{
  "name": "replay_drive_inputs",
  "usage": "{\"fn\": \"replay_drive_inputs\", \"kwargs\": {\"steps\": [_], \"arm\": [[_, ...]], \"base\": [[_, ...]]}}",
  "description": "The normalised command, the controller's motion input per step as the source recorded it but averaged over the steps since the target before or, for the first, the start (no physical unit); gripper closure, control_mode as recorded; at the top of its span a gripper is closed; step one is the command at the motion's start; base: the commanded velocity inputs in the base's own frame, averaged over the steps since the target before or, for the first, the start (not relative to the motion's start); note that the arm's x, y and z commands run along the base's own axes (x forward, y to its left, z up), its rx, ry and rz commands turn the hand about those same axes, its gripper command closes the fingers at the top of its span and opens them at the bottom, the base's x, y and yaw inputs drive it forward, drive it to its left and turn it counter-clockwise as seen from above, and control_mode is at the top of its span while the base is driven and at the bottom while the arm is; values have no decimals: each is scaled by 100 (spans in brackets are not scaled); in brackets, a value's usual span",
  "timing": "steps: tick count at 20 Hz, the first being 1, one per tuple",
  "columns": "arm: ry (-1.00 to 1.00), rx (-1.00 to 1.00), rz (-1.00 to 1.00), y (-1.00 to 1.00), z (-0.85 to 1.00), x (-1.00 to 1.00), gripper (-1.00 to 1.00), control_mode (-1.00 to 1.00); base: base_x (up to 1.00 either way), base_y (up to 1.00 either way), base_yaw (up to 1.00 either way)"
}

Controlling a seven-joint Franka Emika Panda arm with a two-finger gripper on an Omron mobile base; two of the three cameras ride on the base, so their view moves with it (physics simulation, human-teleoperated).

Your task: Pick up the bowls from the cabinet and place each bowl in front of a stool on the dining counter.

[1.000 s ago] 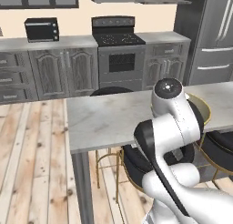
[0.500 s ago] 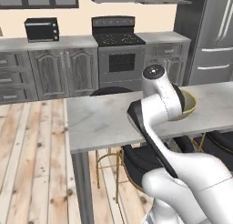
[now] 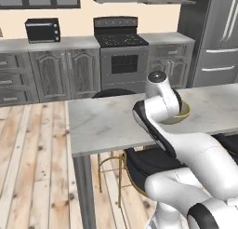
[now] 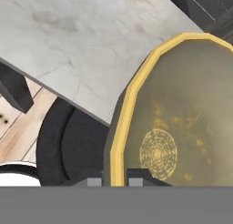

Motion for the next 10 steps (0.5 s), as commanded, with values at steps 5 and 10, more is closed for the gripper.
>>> {"fn": "replay_drive_inputs", "kwargs": {"steps": [5,10], "arm": [[-2,-8,0,0,-79,49,100,-100],[0,-11,0,-4,-39,46,100,-100]], "base": [[0,0,0],[0,0,0]]}}
